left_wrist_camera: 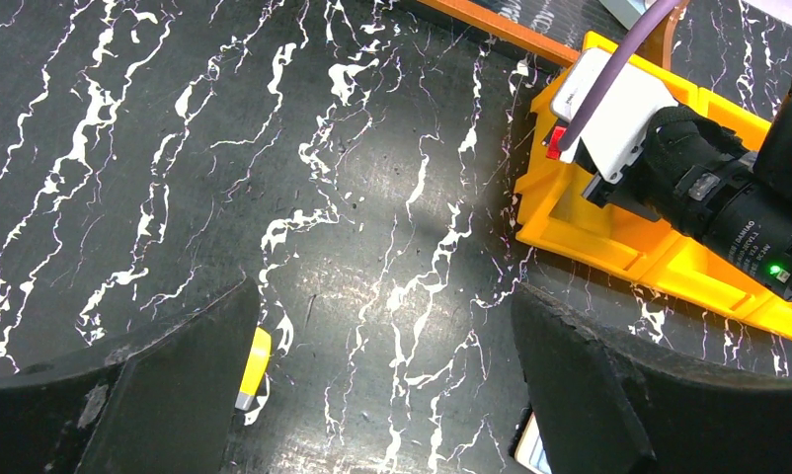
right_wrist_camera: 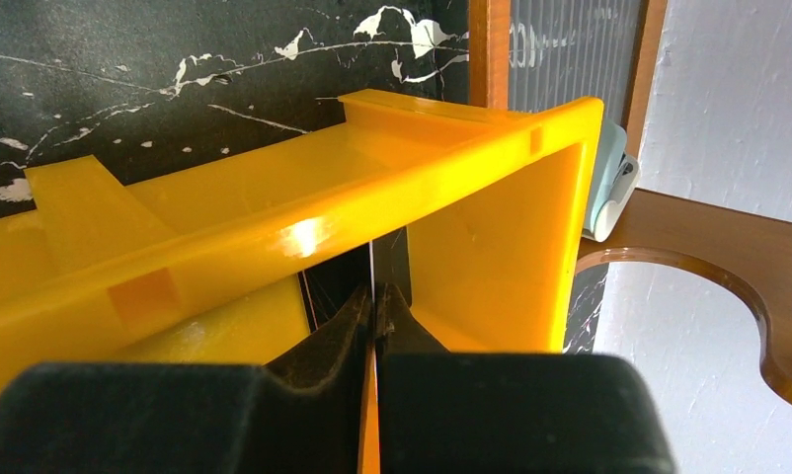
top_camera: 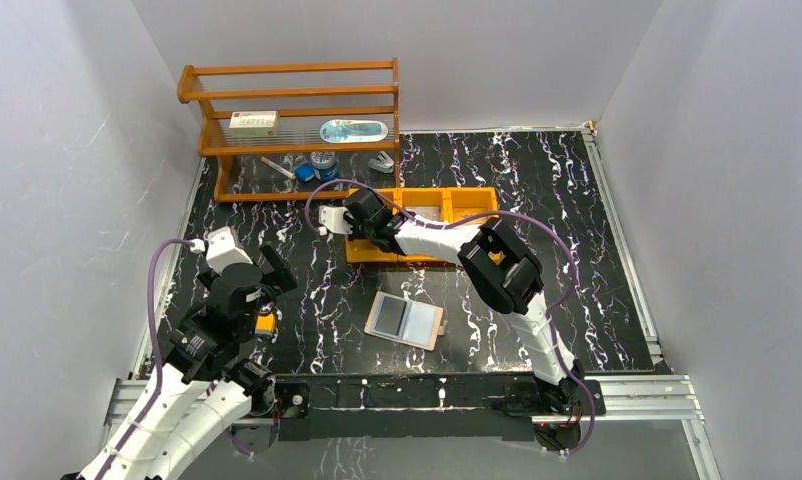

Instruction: Take the credit cards out of the card holder

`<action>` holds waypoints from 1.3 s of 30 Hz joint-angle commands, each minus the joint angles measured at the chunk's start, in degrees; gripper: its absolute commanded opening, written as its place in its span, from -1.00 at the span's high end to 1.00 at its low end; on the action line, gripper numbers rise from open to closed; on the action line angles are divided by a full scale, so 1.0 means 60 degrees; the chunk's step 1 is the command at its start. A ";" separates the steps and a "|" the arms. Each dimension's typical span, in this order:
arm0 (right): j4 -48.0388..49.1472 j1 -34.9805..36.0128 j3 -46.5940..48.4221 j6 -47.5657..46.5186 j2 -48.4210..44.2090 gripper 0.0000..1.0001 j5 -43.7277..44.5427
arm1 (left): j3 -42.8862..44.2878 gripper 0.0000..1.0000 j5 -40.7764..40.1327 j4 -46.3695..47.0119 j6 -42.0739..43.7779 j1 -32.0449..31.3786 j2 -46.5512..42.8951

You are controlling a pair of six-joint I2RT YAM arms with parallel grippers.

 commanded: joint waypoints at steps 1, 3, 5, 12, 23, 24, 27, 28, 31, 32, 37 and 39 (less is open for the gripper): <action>-0.0036 0.0011 0.0218 -0.0154 -0.0093 0.72 -0.0011 | -0.0017 -0.97 -0.0327 -0.0118 -0.0050 0.0034 -0.0007; -0.0007 0.0008 0.0144 -0.0155 -0.0168 0.65 -0.0126 | -0.0026 -0.97 -0.0322 -0.0120 -0.0048 0.0036 0.0019; -0.0005 0.0011 0.0080 -0.0151 -0.0245 0.53 -0.0187 | -0.0021 -0.97 -0.0307 -0.0108 -0.0060 0.0038 0.0048; 0.0064 0.0007 -0.0028 0.0074 -0.0360 0.39 -0.0385 | -0.0030 -0.97 -0.0320 -0.0151 -0.0067 0.0034 0.0138; 0.0492 -0.0004 -0.0409 0.1085 -0.1108 0.13 -0.0969 | -0.0027 -0.97 -0.0285 -0.0190 -0.0075 0.0031 0.0228; 0.0574 -0.0015 -0.0514 0.1235 -0.1220 0.11 -0.1007 | -0.0023 -0.97 -0.0285 -0.0185 -0.0070 0.0036 0.0235; 0.0980 -0.0005 -0.0878 0.1780 -0.1750 0.05 -0.1149 | -0.0021 -0.97 -0.0264 -0.0181 -0.0084 0.0042 0.0257; 0.1136 -0.0011 -0.1048 0.2036 -0.1976 0.04 -0.1195 | -0.0023 -0.97 -0.0252 -0.0181 -0.0069 0.0030 0.0268; 0.1920 -0.0006 -0.1830 0.3114 -0.2851 -0.04 -0.1191 | -0.0012 -0.97 -0.0221 -0.0181 -0.0068 0.0029 0.0307; 0.2180 -0.0008 -0.2168 0.3582 -0.3179 -0.09 -0.1085 | -0.0015 -0.97 -0.0204 -0.0184 -0.0067 0.0035 0.0326; 0.2824 -0.0004 -0.4085 0.7224 -0.5178 -0.67 0.0381 | 0.0001 -0.97 -0.0040 -0.0136 -0.0024 0.0049 0.0533; 0.2172 -0.0012 -0.4556 0.8866 -0.5776 -0.83 0.0854 | -0.0013 -0.97 0.0126 -0.0057 0.0081 0.0040 0.0698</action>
